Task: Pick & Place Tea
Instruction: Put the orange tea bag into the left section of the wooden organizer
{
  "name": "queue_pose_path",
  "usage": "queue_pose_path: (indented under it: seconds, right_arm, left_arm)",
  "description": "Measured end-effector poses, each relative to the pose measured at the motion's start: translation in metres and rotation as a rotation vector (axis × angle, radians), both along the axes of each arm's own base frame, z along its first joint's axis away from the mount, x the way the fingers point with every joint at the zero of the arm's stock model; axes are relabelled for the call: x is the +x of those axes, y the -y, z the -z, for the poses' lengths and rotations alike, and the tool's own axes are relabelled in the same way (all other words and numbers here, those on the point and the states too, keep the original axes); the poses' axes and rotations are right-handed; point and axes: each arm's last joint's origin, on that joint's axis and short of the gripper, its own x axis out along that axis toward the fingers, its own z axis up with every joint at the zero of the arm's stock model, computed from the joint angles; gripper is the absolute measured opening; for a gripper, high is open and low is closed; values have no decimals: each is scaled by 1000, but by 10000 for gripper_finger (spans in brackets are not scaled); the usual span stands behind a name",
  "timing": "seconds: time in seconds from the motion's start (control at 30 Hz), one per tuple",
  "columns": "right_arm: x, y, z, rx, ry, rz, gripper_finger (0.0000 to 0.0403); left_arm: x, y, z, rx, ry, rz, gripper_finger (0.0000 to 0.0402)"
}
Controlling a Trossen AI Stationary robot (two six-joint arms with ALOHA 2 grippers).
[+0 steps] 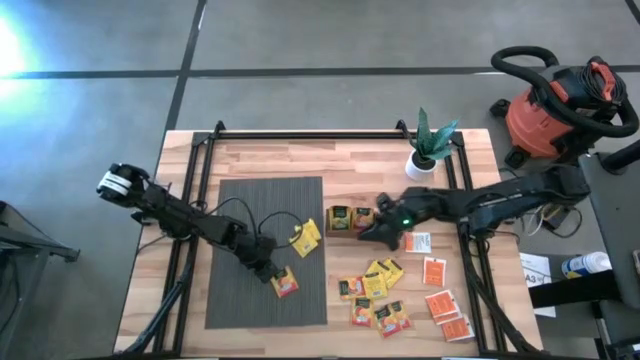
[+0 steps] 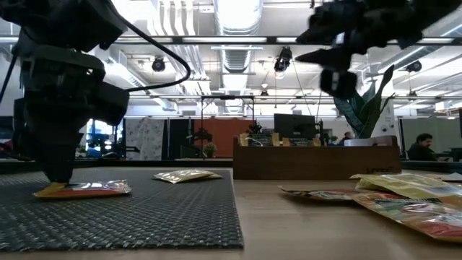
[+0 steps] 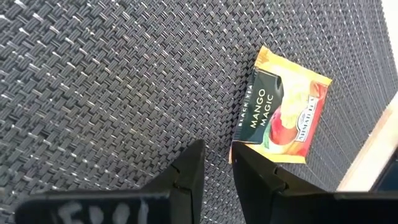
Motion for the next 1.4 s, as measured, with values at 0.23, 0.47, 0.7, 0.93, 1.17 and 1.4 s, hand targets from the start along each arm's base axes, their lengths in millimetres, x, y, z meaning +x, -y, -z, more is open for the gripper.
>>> queue_pose_path:
  seconds: [0.23,0.47,0.7,0.93,1.17,1.4]
  right_arm:
    - [50,-24,3,-119,-99,-91,87]
    - [91,-70,10,-140,-131,-7,79]
    - [141,-105,37,-62,-211,80,79]
    - [176,-125,61,-51,-337,165,79]
    - [196,-133,74,-19,-347,214,72]
    - [207,-136,90,-2,-369,221,59]
  left_arm:
    - [0,-1,-2,-7,10,-35,84]
    - [1,-1,-5,11,42,-9,84]
    - [1,-1,-5,53,80,74,84]
    - [1,-1,-5,71,89,102,84]
    - [0,-1,-4,71,90,103,84]
    - [1,-1,-5,70,100,105,84]
